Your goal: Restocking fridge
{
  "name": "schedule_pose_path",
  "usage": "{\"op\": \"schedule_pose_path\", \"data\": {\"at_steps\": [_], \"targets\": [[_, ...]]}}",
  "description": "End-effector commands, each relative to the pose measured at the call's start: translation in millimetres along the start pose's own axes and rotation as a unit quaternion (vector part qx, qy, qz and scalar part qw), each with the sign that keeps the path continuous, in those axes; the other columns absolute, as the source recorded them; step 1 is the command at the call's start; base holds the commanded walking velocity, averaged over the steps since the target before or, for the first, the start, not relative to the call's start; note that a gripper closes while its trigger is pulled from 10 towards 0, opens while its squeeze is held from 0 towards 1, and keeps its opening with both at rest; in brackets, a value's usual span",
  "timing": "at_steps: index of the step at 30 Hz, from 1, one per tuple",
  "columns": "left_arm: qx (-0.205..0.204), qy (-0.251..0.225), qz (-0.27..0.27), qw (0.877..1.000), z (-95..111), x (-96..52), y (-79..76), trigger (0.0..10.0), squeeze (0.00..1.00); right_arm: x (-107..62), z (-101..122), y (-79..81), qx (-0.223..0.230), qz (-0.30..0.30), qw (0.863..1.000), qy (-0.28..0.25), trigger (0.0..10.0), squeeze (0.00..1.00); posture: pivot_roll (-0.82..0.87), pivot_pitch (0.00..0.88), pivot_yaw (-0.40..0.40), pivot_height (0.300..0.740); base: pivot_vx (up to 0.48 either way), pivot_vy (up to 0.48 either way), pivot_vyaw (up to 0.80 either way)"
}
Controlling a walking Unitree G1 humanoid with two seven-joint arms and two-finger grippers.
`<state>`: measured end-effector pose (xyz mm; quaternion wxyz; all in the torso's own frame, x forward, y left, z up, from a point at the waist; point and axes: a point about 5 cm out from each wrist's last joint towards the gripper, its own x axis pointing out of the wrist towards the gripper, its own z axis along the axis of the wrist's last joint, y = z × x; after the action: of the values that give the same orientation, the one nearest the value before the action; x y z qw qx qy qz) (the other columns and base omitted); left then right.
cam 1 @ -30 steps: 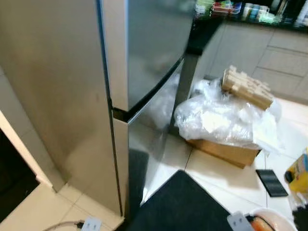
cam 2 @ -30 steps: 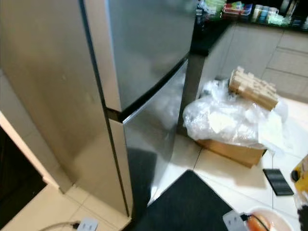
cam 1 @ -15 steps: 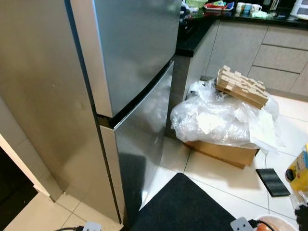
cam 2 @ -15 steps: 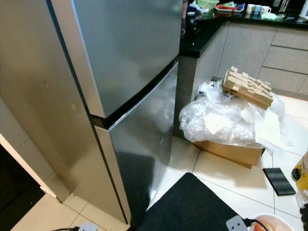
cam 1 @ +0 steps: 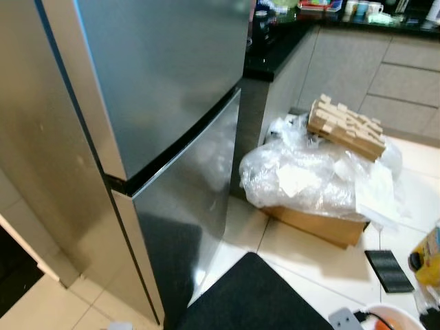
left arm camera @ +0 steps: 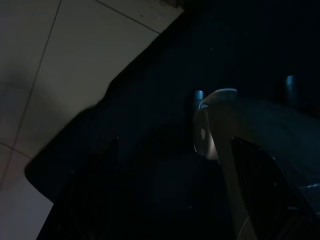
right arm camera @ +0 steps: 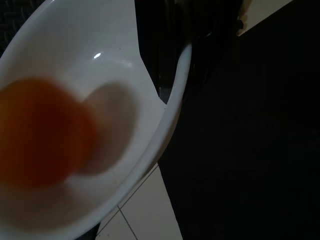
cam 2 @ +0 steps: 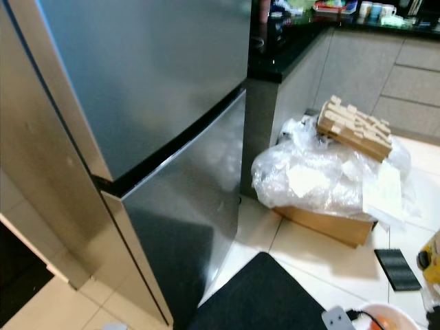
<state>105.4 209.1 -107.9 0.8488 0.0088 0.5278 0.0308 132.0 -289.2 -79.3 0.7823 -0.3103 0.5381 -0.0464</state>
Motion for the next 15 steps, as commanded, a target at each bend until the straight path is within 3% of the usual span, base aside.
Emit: {"op": "schedule_pose_path", "data": {"at_steps": [1, 2, 3, 4, 9, 12, 13, 15], "targets": [[-0.027, -0.023, 0.011, 0.999, 6.5, -0.4, 8.3, 10.0, 0.0, -0.1, 1.3, 1.8, -0.002, 0.002, 1.0, -0.002, 10.0, 0.0, -0.03, 0.0, -0.028, 0.74, 0.0, 0.0, 0.0], [-0.055, -0.049, 0.014, 0.997, 15.1, -0.4, 13.3, 10.0, 0.0, -0.1, 1.4, 2.0, -0.002, 0.003, 1.0, -0.002, 10.0, 0.0, -0.03, 0.0, -0.028, 0.74, 0.0, 0.0, 0.0], [-0.071, -0.072, 0.018, 0.995, 22.5, -0.8, 18.5, 10.0, 0.27, -0.1, 1.5, 2.2, -0.003, 0.004, 1.0, -0.002, 10.0, 0.0, -0.03, 0.0, -0.028, 0.74, 0.0, 0.0, 0.0], [-0.081, -0.091, 0.019, 0.992, 28.9, -1.5, 23.3, 10.0, 1.0, -0.1, 1.5, 2.4, -0.003, 0.004, 1.0, -0.003, 10.0, 0.0, -0.03, 0.0, -0.028, 0.74, 0.0, 0.0, 0.0], [-0.1, -0.157, 0.02, 0.982, 51.4, -5.3, 39.7, 10.0, 1.0, -0.1, 1.8, 2.1, -0.004, 0.006, 1.0, -0.003, 10.0, 0.0, -0.03, 0.0, -0.026, 0.74, 0.0, 0.0, 0.0], [-0.107, -0.252, -0.019, 0.962, 80.8, -14.3, 54.8, 10.0, 1.0, 0.0, 1.7, 1.4, -0.004, 0.006, 1.0, -0.004, 10.0, 0.0, -0.03, 0.0, -0.027, 0.74, 0.0, 0.0, 0.0], [-0.107, -0.252, -0.019, 0.962, 80.8, -14.3, 54.8, 10.0, 1.0, 0.0, 1.7, 1.4, -0.004, 0.006, 1.0, -0.004, 10.0, 0.0, -0.03, 0.0, -0.027, 0.74, 0.0, 0.0, 0.0], [-0.11, -0.297, -0.055, 0.947, 93.4, -20.2, 59.5, 10.0, 1.0, 0.0, 0.6, 0.9, -0.004, 0.006, 1.0, -0.003, 10.0, 0.0, -0.03, 0.0, -0.027, 0.74, 0.0, 0.0, 0.0]]}}
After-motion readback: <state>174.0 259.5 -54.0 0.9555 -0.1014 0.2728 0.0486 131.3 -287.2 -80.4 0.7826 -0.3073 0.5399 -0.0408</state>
